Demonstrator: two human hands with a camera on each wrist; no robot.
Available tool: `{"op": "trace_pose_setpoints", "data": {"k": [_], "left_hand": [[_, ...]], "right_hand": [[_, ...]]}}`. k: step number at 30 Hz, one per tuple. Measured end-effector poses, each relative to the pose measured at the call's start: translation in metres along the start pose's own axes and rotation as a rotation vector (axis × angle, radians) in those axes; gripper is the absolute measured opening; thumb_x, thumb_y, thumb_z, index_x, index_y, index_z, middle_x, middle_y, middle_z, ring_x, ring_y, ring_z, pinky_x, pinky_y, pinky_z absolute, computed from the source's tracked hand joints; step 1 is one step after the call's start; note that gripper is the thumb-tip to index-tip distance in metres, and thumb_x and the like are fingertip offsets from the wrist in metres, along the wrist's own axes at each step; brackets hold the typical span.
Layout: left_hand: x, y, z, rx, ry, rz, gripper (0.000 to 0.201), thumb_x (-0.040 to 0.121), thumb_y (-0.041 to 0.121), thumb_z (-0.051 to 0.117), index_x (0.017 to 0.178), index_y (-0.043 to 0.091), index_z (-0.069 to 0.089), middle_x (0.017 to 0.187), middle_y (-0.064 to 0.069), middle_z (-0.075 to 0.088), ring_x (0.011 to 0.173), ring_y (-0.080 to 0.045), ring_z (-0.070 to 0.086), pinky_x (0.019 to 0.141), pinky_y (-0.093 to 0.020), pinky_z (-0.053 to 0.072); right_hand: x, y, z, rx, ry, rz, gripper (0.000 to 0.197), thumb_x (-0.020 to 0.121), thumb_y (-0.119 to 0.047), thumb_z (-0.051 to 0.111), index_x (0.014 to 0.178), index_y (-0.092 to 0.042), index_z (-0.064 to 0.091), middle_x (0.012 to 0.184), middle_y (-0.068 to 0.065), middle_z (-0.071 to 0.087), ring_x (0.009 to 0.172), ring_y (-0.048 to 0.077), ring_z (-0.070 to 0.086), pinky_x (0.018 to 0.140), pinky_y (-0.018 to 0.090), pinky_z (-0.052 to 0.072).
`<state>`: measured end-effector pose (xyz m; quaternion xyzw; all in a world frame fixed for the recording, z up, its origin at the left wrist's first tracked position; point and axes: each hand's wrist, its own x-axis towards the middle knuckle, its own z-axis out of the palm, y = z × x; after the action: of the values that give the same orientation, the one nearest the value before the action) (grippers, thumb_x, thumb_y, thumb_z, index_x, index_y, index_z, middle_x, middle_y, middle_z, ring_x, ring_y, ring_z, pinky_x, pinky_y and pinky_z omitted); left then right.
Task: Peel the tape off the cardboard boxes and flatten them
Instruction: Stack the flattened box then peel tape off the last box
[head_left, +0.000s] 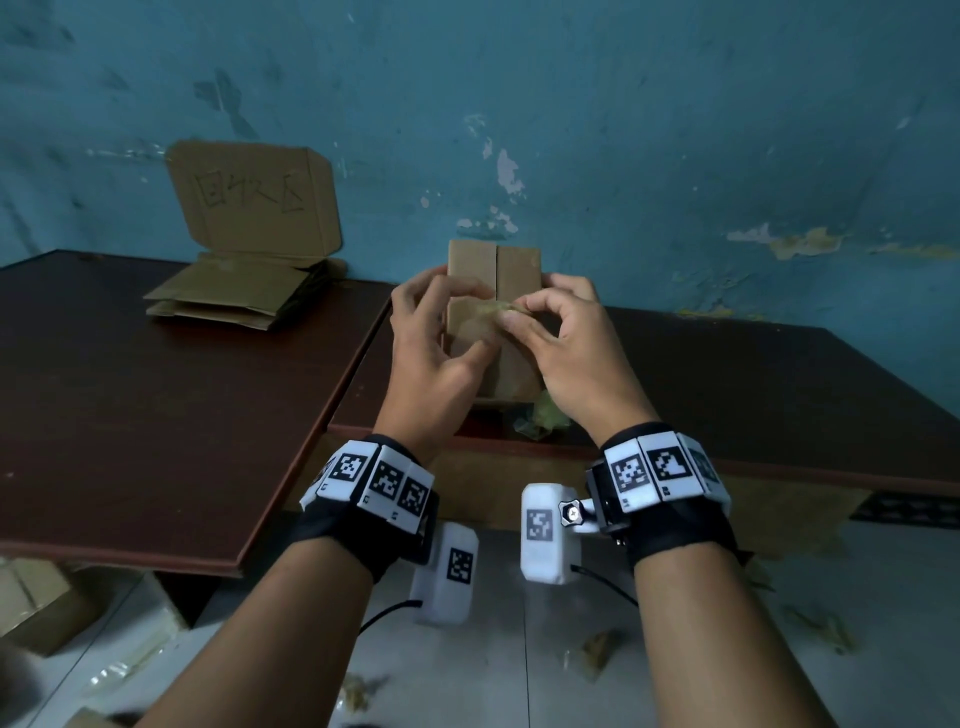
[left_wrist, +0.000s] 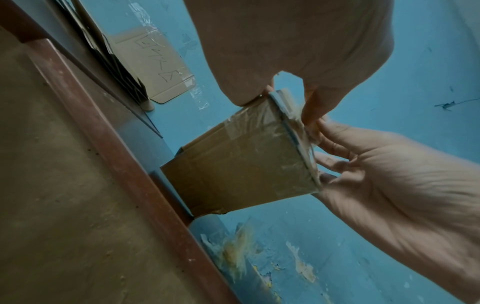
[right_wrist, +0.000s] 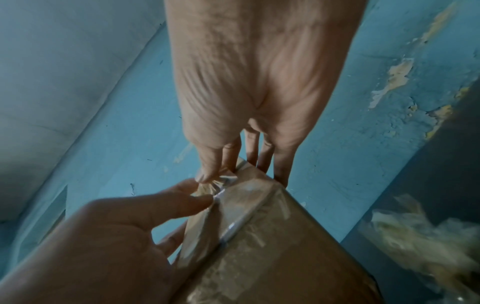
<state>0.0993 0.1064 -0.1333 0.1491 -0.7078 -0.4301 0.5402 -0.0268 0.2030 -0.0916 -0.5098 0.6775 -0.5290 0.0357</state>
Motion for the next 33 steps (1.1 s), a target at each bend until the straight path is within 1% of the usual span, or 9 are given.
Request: {"op": "trace_pose_setpoints", "data": {"k": [2, 7, 11, 14, 16, 21, 24, 30, 33], "left_hand": [[0.0, -0.002, 0.001, 0.011, 0.001, 0.025, 0.026, 0.087, 0.024, 0.078, 0.108, 0.037, 0.072, 0.143, 0.003, 0.043, 0.139, -0.025, 0.053, 0.106, -0.049, 0.056], [0.001, -0.006, 0.004, 0.057, 0.026, 0.048, 0.021, 0.093, 0.021, 0.083, 0.112, 0.021, 0.073, 0.147, -0.002, 0.043, 0.139, -0.017, 0.054, 0.106, -0.042, 0.058], [0.001, -0.008, 0.006, 0.065, 0.038, 0.047, 0.016, 0.095, 0.024, 0.08, 0.109, 0.026, 0.072, 0.149, -0.001, 0.042, 0.142, -0.015, 0.051, 0.111, -0.045, 0.054], [0.0, -0.007, 0.005, 0.081, 0.057, 0.038, 0.014, 0.097, 0.026, 0.077, 0.11, 0.023, 0.072, 0.147, -0.001, 0.043, 0.141, -0.01, 0.049, 0.113, -0.043, 0.052], [0.0, -0.005, 0.004, 0.101, 0.072, 0.018, 0.012, 0.098, 0.027, 0.076, 0.109, 0.021, 0.073, 0.145, 0.001, 0.043, 0.139, -0.008, 0.049, 0.113, -0.04, 0.051], [0.004, -0.005, 0.002, 0.131, 0.076, -0.015, 0.015, 0.101, 0.029, 0.072, 0.107, 0.015, 0.073, 0.146, -0.003, 0.043, 0.137, -0.004, 0.048, 0.114, -0.035, 0.05], [0.004, -0.002, 0.001, 0.12, 0.066, -0.017, 0.009, 0.103, 0.029, 0.069, 0.103, 0.021, 0.071, 0.147, -0.005, 0.043, 0.132, 0.005, 0.047, 0.111, -0.026, 0.049], [0.003, 0.003, -0.002, -0.043, 0.031, -0.078, 0.024, 0.09, 0.043, 0.07, 0.113, 0.039, 0.07, 0.141, 0.005, 0.047, 0.138, -0.02, 0.053, 0.11, -0.057, 0.051], [0.001, 0.003, -0.002, -0.047, -0.002, -0.071, 0.031, 0.088, 0.027, 0.074, 0.117, 0.035, 0.07, 0.144, 0.008, 0.046, 0.142, -0.016, 0.049, 0.116, -0.05, 0.046]], "right_hand": [[0.0, 0.001, -0.001, 0.004, -0.014, 0.012, 0.02, 0.102, -0.029, 0.069, 0.1, -0.011, 0.076, 0.133, -0.009, 0.041, 0.107, -0.019, 0.043, 0.083, -0.012, 0.025], [0.0, 0.002, 0.0, 0.031, 0.018, 0.034, 0.027, 0.103, -0.037, 0.067, 0.09, -0.015, 0.075, 0.137, -0.01, 0.045, 0.124, -0.005, 0.044, 0.094, -0.005, 0.027], [-0.002, 0.001, 0.001, 0.126, 0.004, 0.015, 0.018, 0.1, -0.032, 0.071, 0.101, -0.015, 0.071, 0.131, -0.006, 0.054, 0.112, -0.016, 0.053, 0.098, 0.009, 0.041], [-0.002, 0.001, 0.001, 0.266, 0.01, 0.04, 0.037, 0.086, -0.032, 0.079, 0.118, -0.029, 0.061, 0.133, -0.004, 0.059, 0.121, 0.009, 0.061, 0.101, 0.037, 0.055], [-0.001, 0.002, -0.001, 0.243, -0.011, 0.004, 0.038, 0.083, -0.026, 0.08, 0.116, -0.035, 0.064, 0.133, -0.004, 0.062, 0.124, 0.014, 0.062, 0.105, 0.046, 0.054], [-0.001, 0.006, -0.001, 0.119, -0.029, -0.06, 0.014, 0.091, -0.021, 0.082, 0.101, -0.027, 0.075, 0.12, -0.011, 0.062, 0.122, 0.007, 0.061, 0.112, 0.032, 0.047], [-0.002, 0.006, 0.0, 0.097, -0.025, -0.052, 0.008, 0.095, -0.027, 0.079, 0.1, -0.023, 0.074, 0.118, -0.016, 0.058, 0.119, 0.005, 0.061, 0.105, 0.02, 0.045], [0.001, 0.01, 0.008, 0.13, -0.003, -0.026, 0.014, 0.098, -0.036, 0.075, 0.095, -0.023, 0.071, 0.113, 0.004, 0.068, 0.107, 0.015, 0.068, 0.1, 0.044, 0.057], [0.002, 0.013, 0.008, 0.141, 0.006, -0.006, 0.016, 0.098, -0.038, 0.074, 0.094, -0.023, 0.07, 0.115, 0.003, 0.069, 0.111, 0.011, 0.067, 0.102, 0.038, 0.055]]}}
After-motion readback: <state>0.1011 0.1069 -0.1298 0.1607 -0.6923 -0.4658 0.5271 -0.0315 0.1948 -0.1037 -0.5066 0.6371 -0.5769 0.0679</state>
